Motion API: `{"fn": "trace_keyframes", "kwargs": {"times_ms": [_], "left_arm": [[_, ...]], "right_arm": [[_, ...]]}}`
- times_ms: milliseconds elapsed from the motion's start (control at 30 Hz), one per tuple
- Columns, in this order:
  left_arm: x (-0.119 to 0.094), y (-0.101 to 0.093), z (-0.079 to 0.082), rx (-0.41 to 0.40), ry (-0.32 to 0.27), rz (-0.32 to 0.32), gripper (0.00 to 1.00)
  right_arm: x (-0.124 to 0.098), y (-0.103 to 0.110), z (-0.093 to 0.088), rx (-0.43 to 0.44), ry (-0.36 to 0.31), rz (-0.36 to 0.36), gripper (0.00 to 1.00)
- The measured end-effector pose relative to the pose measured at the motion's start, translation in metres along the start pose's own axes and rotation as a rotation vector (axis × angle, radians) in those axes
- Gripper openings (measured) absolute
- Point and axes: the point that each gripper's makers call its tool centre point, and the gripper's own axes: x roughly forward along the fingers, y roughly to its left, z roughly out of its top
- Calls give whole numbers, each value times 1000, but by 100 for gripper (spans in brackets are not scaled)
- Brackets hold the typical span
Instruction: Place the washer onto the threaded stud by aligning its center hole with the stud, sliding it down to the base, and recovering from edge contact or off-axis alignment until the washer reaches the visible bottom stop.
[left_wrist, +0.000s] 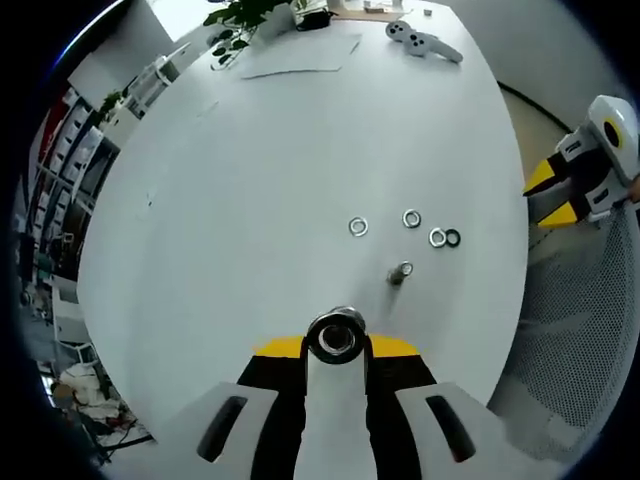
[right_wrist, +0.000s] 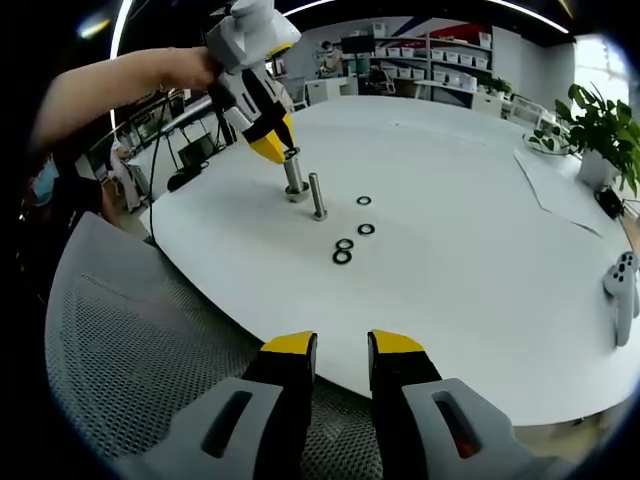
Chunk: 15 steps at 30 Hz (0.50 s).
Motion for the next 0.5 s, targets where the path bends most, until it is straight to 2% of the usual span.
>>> {"fn": "trace_keyframes", "kwargs": {"times_ms": [400, 500], "left_arm": [[20, -3, -4, 18, 37, -17, 19], [18, -1, -1, 1, 32, -27, 19]], "right_arm": [[0, 1, 0, -1, 0, 4, 23], [0, 1, 1, -2, -4, 5, 23]]}}
